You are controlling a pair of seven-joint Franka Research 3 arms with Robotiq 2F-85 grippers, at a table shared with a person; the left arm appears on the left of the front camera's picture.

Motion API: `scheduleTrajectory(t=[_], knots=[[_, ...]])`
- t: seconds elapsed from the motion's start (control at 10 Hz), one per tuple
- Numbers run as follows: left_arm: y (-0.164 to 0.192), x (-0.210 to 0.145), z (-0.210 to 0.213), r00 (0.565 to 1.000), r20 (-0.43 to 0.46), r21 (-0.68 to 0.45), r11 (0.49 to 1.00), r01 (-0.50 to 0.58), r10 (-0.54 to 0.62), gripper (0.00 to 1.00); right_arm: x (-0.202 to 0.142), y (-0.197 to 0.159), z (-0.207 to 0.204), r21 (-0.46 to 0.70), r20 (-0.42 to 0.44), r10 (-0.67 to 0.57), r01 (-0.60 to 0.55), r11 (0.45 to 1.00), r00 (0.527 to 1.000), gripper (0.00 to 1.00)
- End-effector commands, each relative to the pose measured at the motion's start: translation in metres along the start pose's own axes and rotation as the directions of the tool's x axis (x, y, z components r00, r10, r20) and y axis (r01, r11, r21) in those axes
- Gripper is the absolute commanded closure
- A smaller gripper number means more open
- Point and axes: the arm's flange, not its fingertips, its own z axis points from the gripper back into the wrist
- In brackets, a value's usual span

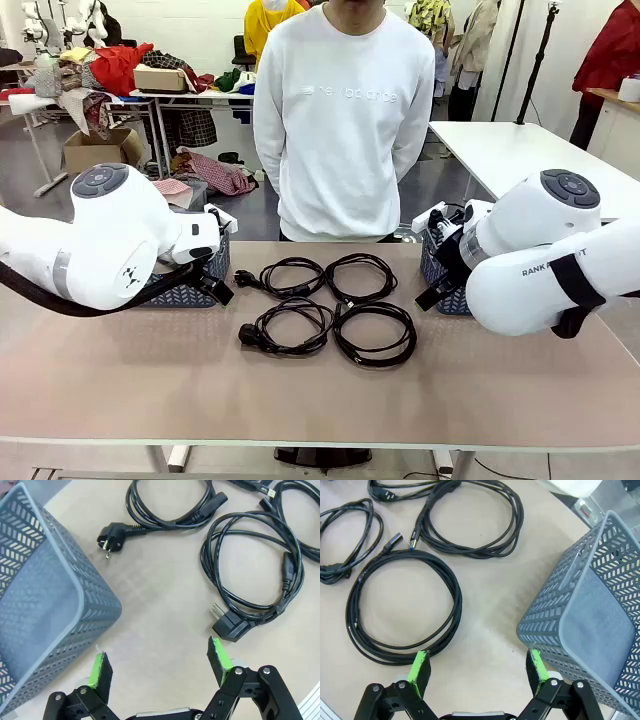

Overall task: Organize the cables according to human instructions.
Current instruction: Pick up a bundle of cables and place it in the basket indicated by the human.

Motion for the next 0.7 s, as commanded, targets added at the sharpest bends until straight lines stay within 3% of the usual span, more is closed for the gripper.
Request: scheduleTrajectory(t=[0.0,0.6], knots=[[0.0,0.0,0.0001,1.0,0.0,0.0,1.0,0.0,0.0,0.0,0.0,0.0,0.0,0.0,0.0,0.0,0.0,1.0,1.0,0.0],[0.0,0.0,0.0001,1.0,0.0,0.0,1.0,0.0,0.0,0.0,0.0,0.0,0.0,0.0,0.0,0.0,0.0,1.0,1.0,0.0]])
